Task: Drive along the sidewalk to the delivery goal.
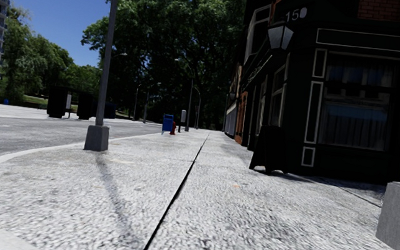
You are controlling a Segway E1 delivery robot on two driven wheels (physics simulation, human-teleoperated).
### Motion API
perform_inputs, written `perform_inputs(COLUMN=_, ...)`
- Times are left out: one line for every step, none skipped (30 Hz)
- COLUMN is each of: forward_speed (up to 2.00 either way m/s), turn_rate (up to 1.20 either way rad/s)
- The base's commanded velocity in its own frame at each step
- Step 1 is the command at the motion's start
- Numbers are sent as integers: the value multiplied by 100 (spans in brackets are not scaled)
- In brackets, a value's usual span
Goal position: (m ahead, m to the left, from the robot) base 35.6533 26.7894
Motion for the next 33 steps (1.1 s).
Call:
perform_inputs(forward_speed=200, turn_rate=-21)
perform_inputs(forward_speed=200, turn_rate=-21)
perform_inputs(forward_speed=200, turn_rate=-21)
perform_inputs(forward_speed=199, turn_rate=-21)
perform_inputs(forward_speed=189, turn_rate=-21)
perform_inputs(forward_speed=180, turn_rate=-14)
perform_inputs(forward_speed=172, turn_rate=-4)
perform_inputs(forward_speed=172, turn_rate=-4)
perform_inputs(forward_speed=166, turn_rate=0)
perform_inputs(forward_speed=164, turn_rate=0)
perform_inputs(forward_speed=164, turn_rate=0)
perform_inputs(forward_speed=160, turn_rate=0)
perform_inputs(forward_speed=154, turn_rate=0)
perform_inputs(forward_speed=145, turn_rate=0)
perform_inputs(forward_speed=145, turn_rate=0)
perform_inputs(forward_speed=136, turn_rate=0)
perform_inputs(forward_speed=134, turn_rate=0)
perform_inputs(forward_speed=134, turn_rate=0)
perform_inputs(forward_speed=134, turn_rate=0)
perform_inputs(forward_speed=134, turn_rate=0)
perform_inputs(forward_speed=134, turn_rate=0)
perform_inputs(forward_speed=134, turn_rate=0)
perform_inputs(forward_speed=134, turn_rate=0)
perform_inputs(forward_speed=134, turn_rate=0)
perform_inputs(forward_speed=134, turn_rate=0)
perform_inputs(forward_speed=134, turn_rate=0)
perform_inputs(forward_speed=134, turn_rate=0)
perform_inputs(forward_speed=134, turn_rate=0)
perform_inputs(forward_speed=134, turn_rate=0)
perform_inputs(forward_speed=134, turn_rate=0)
perform_inputs(forward_speed=134, turn_rate=0)
perform_inputs(forward_speed=134, turn_rate=0)
perform_inputs(forward_speed=134, turn_rate=0)
